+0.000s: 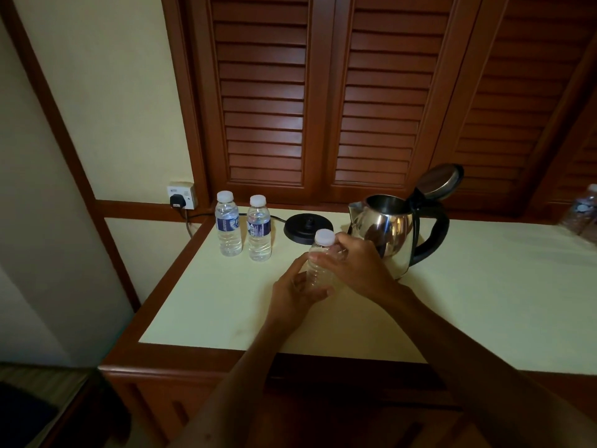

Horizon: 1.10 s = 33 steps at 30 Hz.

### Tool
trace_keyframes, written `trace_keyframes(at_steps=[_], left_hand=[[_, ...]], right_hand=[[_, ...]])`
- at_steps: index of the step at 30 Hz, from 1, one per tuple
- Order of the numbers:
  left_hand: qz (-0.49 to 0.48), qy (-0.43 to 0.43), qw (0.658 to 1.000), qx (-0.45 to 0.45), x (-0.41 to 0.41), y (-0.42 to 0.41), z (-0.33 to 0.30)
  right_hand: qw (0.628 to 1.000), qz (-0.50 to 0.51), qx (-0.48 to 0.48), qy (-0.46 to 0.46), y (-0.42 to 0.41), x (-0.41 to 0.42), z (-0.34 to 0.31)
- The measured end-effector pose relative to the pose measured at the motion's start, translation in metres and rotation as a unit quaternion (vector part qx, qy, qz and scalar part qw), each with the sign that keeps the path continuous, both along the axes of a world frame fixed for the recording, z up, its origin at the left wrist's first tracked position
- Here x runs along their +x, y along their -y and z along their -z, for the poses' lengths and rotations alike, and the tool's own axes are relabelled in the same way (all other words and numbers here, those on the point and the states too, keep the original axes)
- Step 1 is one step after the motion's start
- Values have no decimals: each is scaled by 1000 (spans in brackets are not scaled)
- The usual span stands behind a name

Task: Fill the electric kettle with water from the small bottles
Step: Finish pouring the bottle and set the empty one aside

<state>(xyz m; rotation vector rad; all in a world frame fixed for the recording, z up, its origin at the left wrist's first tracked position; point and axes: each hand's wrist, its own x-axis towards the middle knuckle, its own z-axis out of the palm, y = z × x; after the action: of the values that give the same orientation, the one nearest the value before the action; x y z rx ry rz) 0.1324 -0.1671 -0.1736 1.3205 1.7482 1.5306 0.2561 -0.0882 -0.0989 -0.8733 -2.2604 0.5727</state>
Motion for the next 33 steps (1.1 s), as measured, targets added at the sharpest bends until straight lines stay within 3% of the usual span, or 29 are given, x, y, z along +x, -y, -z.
trace_keyframes(at_steps=[2,6,9,12,18,25,33], left_hand=[[0,-19,999,-26,4,0,-3],[9,-137,983,-124,15,-1,-5],[-2,-228,964,-140,23,0,-4],[-33,-305,941,-143,48,-8,-5],[-9,-306,943,-131,156,-66,-8],[72,-382,910,-146,267,-181,-17],[69,-435,884,-154,333,-324,-16]], right_hand=[[999,-21,-23,14,1,4,3],[1000,0,-8,21,-2,19,4],[1000,7,-9,20,-8,47,3],[997,12,-82,8,-20,90,5],[991,94,-86,-39,-66,202,22],[980,171,-91,-50,-174,335,32],[957,239,-130,-104,-308,418,44]])
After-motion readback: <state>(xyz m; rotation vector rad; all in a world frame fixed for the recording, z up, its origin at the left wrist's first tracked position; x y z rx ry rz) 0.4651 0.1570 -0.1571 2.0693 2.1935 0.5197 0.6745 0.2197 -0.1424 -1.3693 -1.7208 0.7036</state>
